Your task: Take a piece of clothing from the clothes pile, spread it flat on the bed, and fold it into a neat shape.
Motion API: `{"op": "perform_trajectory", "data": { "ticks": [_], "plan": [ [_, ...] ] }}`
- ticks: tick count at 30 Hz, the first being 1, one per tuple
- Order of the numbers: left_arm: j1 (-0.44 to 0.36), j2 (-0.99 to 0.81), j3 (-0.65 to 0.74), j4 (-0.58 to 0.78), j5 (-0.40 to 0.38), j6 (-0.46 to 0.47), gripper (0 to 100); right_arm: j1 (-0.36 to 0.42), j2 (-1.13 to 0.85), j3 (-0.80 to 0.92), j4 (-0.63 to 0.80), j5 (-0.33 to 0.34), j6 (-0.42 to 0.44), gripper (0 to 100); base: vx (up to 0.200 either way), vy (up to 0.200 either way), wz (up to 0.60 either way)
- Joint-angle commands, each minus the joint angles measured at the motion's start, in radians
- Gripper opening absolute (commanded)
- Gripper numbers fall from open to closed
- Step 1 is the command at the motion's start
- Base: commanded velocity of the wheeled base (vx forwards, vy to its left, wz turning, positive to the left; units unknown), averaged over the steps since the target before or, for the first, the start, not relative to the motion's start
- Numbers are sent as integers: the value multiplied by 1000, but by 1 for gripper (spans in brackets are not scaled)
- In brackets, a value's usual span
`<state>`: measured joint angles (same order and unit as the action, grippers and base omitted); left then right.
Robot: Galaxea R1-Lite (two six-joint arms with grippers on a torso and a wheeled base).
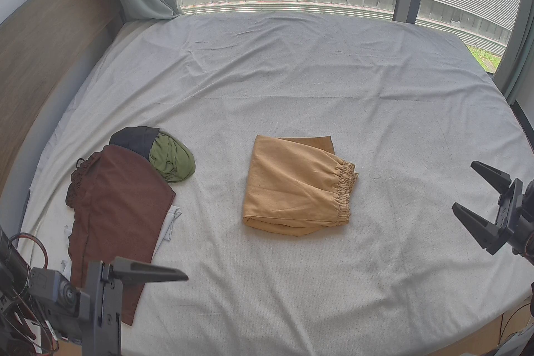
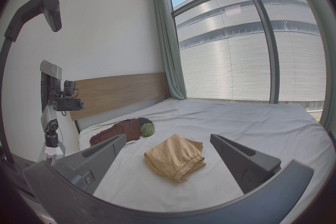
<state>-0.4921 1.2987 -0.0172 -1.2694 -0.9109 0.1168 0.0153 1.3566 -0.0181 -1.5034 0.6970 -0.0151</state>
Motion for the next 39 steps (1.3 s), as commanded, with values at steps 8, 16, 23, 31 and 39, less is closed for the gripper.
{"op": "perform_trajectory", "data": {
  "ticks": [8, 16, 23, 31, 39],
  "plan": [
    [-65, -286, 17, 212, 1, 15, 100, -34, -455, 18, 361, 2, 4, 100, 0, 0, 0],
    [61, -588, 17, 496, 1, 3, 100, -28, -711, 18, 646, 2, 20, 100, 0, 0, 0],
    [115, -944, 17, 851, 3, -29, 100, -35, -1090, 12, 1002, 4, 103, 100, 0, 0, 0],
    [294, -1210, -30, 944, 29, -359, 100, -17, -1347, 18, 1352, -162, 96, 100, 0, 0, 0],
    [313, -1207, 17, 983, 497, -241, 100, -17, -1347, 18, 1433, -608, -94, 100, 0, 0, 0]
  ]
}}
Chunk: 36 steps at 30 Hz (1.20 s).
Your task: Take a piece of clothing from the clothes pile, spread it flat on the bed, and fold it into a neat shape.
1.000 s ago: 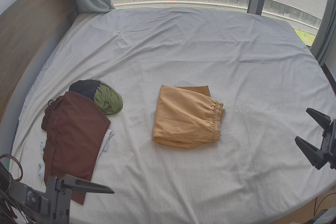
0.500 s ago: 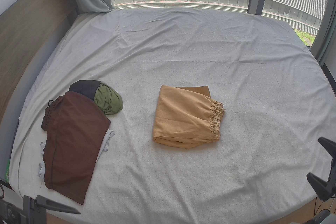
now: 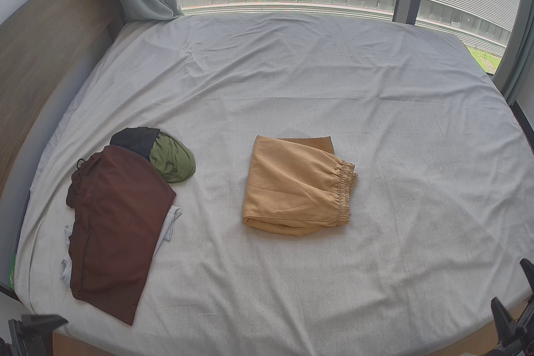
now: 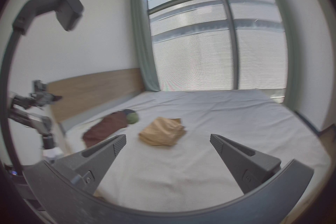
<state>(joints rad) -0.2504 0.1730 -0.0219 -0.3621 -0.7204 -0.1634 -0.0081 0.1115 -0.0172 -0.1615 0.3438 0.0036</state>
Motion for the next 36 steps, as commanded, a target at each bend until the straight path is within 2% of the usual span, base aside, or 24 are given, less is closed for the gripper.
{"op": "perform_trajectory", "data": {
  "ticks": [1, 2, 3, 5, 6, 7, 8, 9, 13, 16, 17, 19, 22, 25, 29, 36],
  "plan": [
    [86, -81, 22, 111, 388, 64, 100, 8, -102, 17, 94, -258, -117, 100, 0, 0, 0],
    [86, -81, 22, 111, 388, 64, 100, 8, -102, 17, 94, -258, -117, 100, 0, 0, 0],
    [109, -82, 22, 178, 512, 81, 100, 10, -104, 17, 102, -259, -117, 100, 0, 0, 0],
    [134, -82, 22, 279, 630, 90, 100, 14, -111, 16, 105, -253, -113, 100, 0, 0, 0],
    [143, -82, 22, 288, 645, 91, 100, 16, -111, 16, 105, -249, -114, 100, 0, 0, 0],
    [146, -82, 22, 288, 647, 91, 100, 16, -111, 16, 105, -247, -116, 100, 0, 0, 0],
    [181, -86, 22, 290, 659, 93, 100, 16, -111, 16, 105, -229, -117, 100, 0, 0, 0],
    [257, -132, 22, 299, 648, 94, 100, 16, -111, 16, 103, -192, -120, 100, 0, 0, 0],
    [250, -173, 22, 308, 661, 145, 100, 16, -111, 16, 103, -166, -122, 100, 0, 0, 0],
    [250, -171, 22, 312, 697, 156, 100, 14, -111, 16, 103, -207, -108, 100, 0, 0, 0],
    [250, -171, 22, 354, 743, 165, 100, 13, -111, 16, 103, -266, -113, 100, 0, 0, 0],
    [250, -171, 22, 374, 779, 159, 100, 13, -111, 16, 103, -335, -97, 100, 0, 0, 0],
    [249, -171, 22, 361, 779, 157, 100, 13, -111, 11, 120, -378, -60, 100, 0, 0, 0],
    [249, -171, 22, 361, 779, 159, 100, 13, -111, 5, 137, -381, -30, 100, 0, 0, 0],
    [249, -171, 22, 361, 779, 151, 100, 10, -111, 17, 99, -325, -20, 100, 0, 0, 0],
    [249, -171, 22, 359, 771, 154, 100, 13, -111, 11, 186, -345, -13, 100, 0, 0, 0]
  ]
}}
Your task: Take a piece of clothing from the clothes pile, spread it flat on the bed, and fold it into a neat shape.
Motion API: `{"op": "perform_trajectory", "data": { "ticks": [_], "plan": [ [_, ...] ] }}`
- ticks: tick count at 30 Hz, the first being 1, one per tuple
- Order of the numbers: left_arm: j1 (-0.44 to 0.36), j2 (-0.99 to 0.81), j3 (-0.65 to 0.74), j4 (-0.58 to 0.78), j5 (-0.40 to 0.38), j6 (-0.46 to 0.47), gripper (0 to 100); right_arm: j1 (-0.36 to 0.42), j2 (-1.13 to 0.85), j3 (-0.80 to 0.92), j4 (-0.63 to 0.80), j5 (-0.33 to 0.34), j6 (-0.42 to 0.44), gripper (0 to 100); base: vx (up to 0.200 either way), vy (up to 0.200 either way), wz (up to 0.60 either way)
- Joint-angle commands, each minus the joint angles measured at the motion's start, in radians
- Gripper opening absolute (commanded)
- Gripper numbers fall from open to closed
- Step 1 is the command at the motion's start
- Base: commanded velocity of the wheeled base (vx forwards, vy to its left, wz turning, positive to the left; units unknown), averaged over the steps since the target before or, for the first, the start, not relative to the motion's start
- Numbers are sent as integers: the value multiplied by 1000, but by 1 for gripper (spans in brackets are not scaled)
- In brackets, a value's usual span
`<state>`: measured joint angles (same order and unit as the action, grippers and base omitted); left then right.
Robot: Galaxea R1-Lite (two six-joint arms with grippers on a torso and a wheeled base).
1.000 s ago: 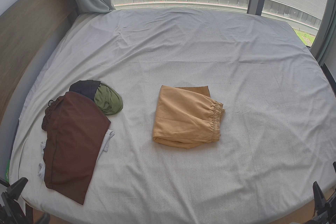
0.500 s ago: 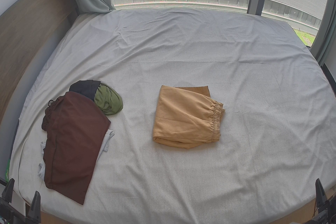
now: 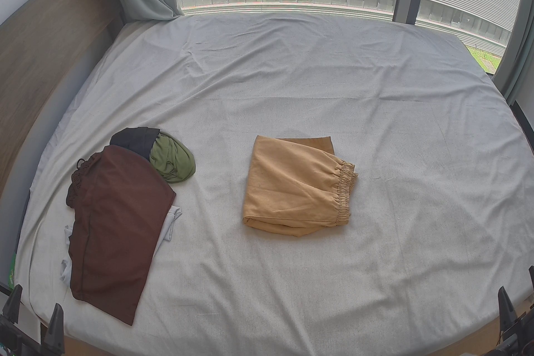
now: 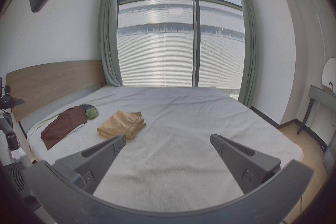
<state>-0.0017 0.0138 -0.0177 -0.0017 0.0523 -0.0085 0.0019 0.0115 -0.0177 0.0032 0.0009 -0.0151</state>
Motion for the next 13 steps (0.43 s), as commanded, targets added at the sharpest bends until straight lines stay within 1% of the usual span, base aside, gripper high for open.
{"op": "perform_trajectory", "data": {
  "ticks": [1, 5, 13],
  "plan": [
    [-1, -12, 18, -1, -2, 2, 100, 3, -11, 12, 18, -1, 6, 100, 0, 0, 0],
    [-1, -12, 18, 0, -12, 21, 100, 4, -11, 16, -2, 8, 14, 100, 0, 0, 0],
    [0, -12, 18, 0, -16, 12, 100, 3, -11, 16, 1, 11, 7, 100, 0, 0, 0]
  ]
}}
